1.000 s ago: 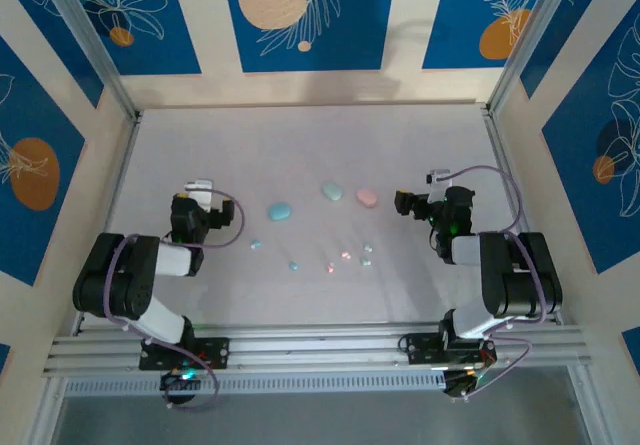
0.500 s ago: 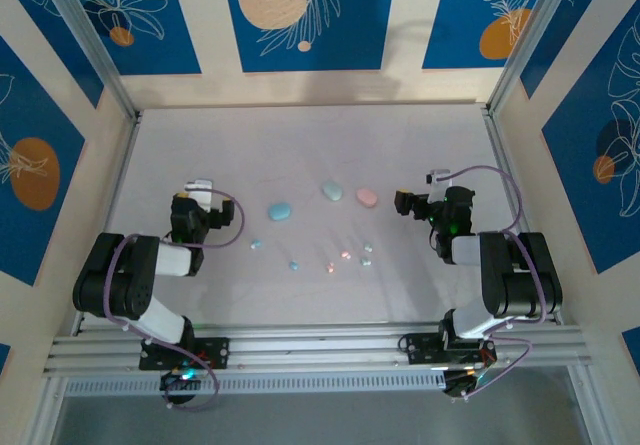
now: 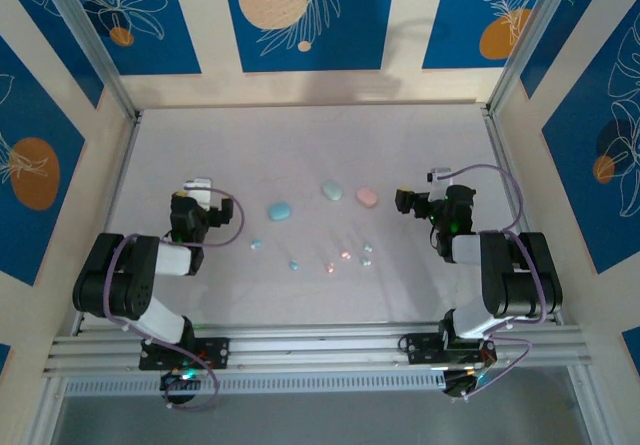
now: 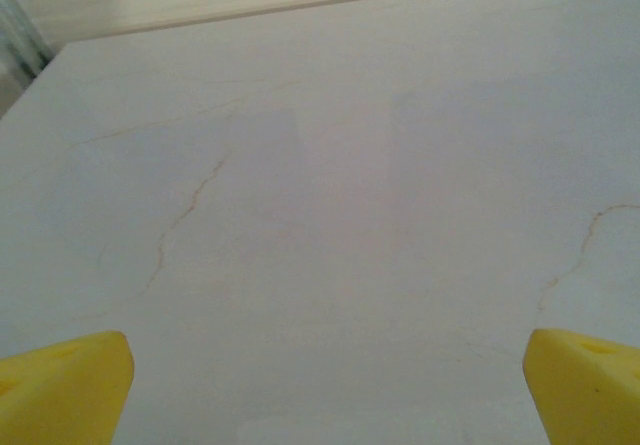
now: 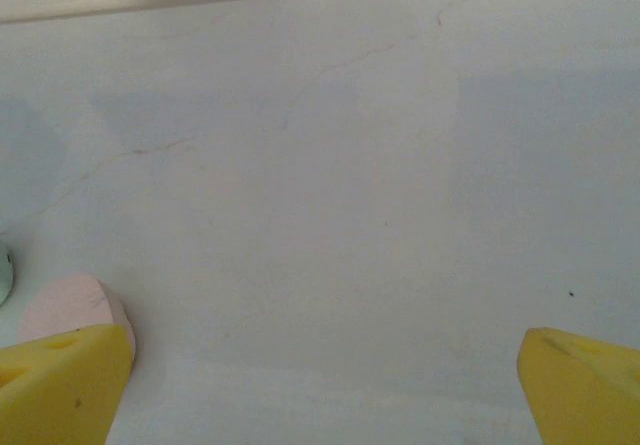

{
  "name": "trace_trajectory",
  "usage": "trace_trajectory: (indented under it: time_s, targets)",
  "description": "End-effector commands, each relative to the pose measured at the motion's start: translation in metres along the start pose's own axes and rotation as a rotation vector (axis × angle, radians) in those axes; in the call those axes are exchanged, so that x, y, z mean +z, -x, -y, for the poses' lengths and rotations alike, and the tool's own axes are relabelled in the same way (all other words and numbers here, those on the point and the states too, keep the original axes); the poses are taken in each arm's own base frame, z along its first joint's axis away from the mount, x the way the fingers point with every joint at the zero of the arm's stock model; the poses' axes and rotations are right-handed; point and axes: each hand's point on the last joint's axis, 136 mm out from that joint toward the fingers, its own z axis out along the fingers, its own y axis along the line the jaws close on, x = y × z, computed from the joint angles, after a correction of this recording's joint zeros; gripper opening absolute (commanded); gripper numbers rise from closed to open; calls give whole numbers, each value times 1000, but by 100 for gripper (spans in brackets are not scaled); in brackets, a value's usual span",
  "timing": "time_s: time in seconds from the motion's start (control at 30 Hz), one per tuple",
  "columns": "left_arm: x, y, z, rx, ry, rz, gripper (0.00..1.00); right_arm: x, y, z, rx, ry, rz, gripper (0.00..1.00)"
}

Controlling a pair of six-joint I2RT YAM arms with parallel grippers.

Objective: Insert wireless bluetooth earbuds into charging case

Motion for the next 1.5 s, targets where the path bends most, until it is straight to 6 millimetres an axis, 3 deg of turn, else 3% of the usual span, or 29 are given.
trace_trajectory:
  time_s: [0.0,0.2,0.3,0.37,0.43,0.53,0.63,0.8,1.03,1.27,1.47]
  targets:
    - [-14,20,-15,-41,81,68,100,1,18,-4,-35,-16,13,100]
    - [-42,35,-40,-160,190,-23,100,-18,38,-6,120,-79,-135,99]
    - [-58,49,-48,-300,221,-15,100,-35,53,-8,373,-117,-233,99]
    - [-64,56,-44,-395,198,-60,100,-41,69,-34,481,39,-279,99]
    - [-65,62,-29,-447,111,-112,100,-46,86,-69,462,261,-258,99]
    - [-63,60,-6,-548,2,-184,100,-51,98,-103,365,384,-250,100]
    - [-65,46,1,-627,-20,-231,100,-46,92,-131,250,433,-336,98]
    - [-63,38,42,-695,-250,-269,100,-26,61,-163,92,440,-502,91]
    - [-69,16,78,-696,-356,-395,94,14,20,-153,9,286,-689,87]
    - [-87,21,113,-548,-431,-403,94,34,-14,-124,-24,159,-833,84]
    - [-93,27,148,-440,-493,-412,95,43,-28,-121,-14,185,-879,85]
